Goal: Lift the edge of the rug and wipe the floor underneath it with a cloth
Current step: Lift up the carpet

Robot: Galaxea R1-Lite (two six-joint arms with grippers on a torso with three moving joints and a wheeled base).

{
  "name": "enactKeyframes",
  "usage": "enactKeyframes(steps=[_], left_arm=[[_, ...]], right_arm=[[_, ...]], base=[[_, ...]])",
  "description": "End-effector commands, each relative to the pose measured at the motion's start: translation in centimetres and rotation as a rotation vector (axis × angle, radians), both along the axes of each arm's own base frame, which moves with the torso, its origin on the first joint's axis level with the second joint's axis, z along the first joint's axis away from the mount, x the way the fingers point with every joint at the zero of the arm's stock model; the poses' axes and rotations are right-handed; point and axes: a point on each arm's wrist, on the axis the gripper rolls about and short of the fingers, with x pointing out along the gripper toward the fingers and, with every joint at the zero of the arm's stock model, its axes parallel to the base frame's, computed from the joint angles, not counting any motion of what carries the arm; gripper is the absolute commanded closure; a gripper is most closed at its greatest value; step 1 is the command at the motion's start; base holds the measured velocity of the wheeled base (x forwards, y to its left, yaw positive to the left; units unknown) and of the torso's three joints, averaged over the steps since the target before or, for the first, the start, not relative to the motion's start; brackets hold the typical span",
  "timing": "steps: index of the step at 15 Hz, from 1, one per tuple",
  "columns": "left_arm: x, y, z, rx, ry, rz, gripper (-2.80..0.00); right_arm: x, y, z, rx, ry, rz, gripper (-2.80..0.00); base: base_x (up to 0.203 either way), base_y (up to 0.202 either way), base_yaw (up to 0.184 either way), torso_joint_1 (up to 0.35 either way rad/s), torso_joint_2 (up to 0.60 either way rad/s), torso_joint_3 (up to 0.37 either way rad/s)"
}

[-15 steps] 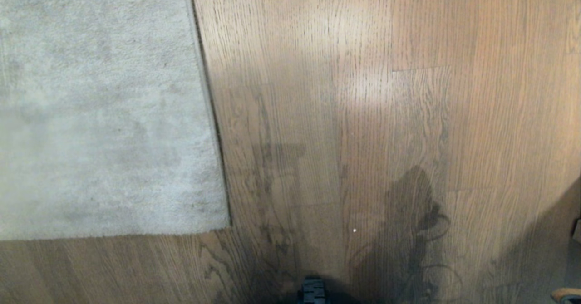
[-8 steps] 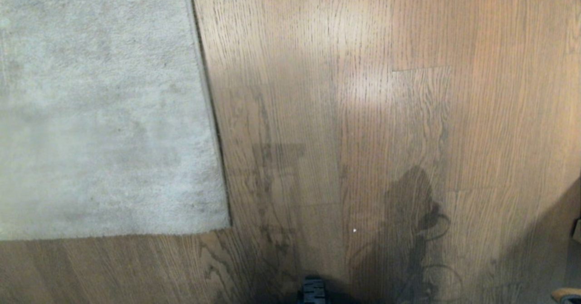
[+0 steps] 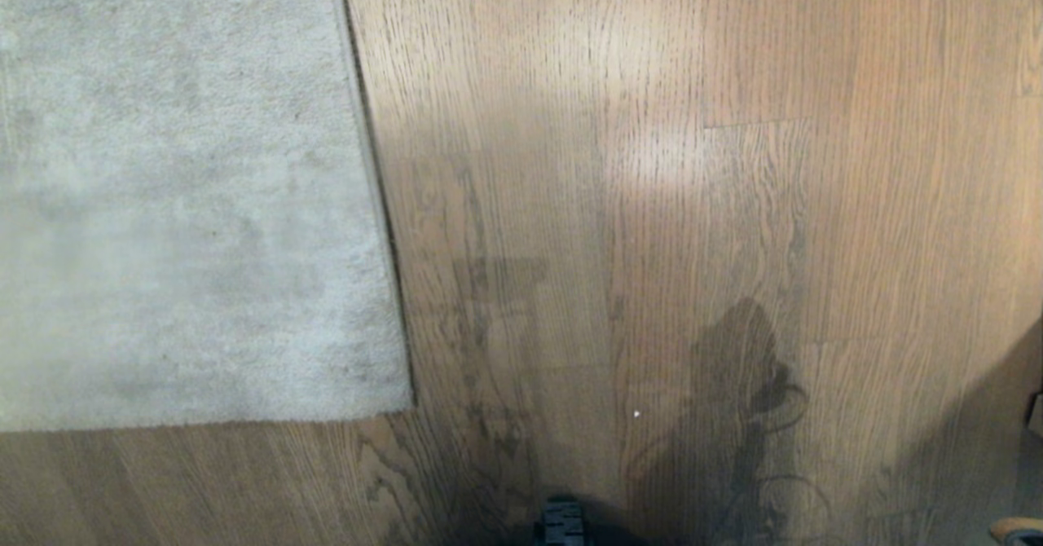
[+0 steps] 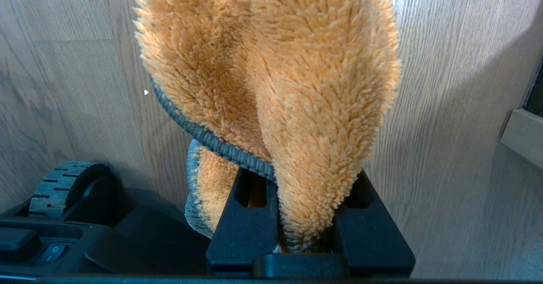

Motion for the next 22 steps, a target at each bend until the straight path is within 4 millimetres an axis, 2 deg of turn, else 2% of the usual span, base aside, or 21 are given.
enactKeyframes(steps=[1,16,19,22], left_arm=[[0.1,0.0,0.0,0.001,0.013,-0.003,0.00],[0.1,0.0,0.0,0.002,-0.006,-0.003,0.00],[0.5,0.2,2.2,0.026,-0.068,0.089,0.00],[0.8,0.2,2.0,0.020,-0.022,0.104,0.00]], right_arm=[[0.0,0.0,0.0,-0.001,0.001,0.000,0.00],[0.0,0.0,0.0,-0.001,0.001,0.000,0.00],[0.0,0.0,0.0,-0.001,0.001,0.000,0.00],[0.0,0.0,0.0,-0.001,0.001,0.000,0.00]], base=[[0.000,0.000,0.000,0.000,0.00,0.000],[0.000,0.000,0.000,0.000,0.00,0.000],[0.000,0.000,0.000,0.000,0.00,0.000],[0.000,0.000,0.000,0.000,0.00,0.000]])
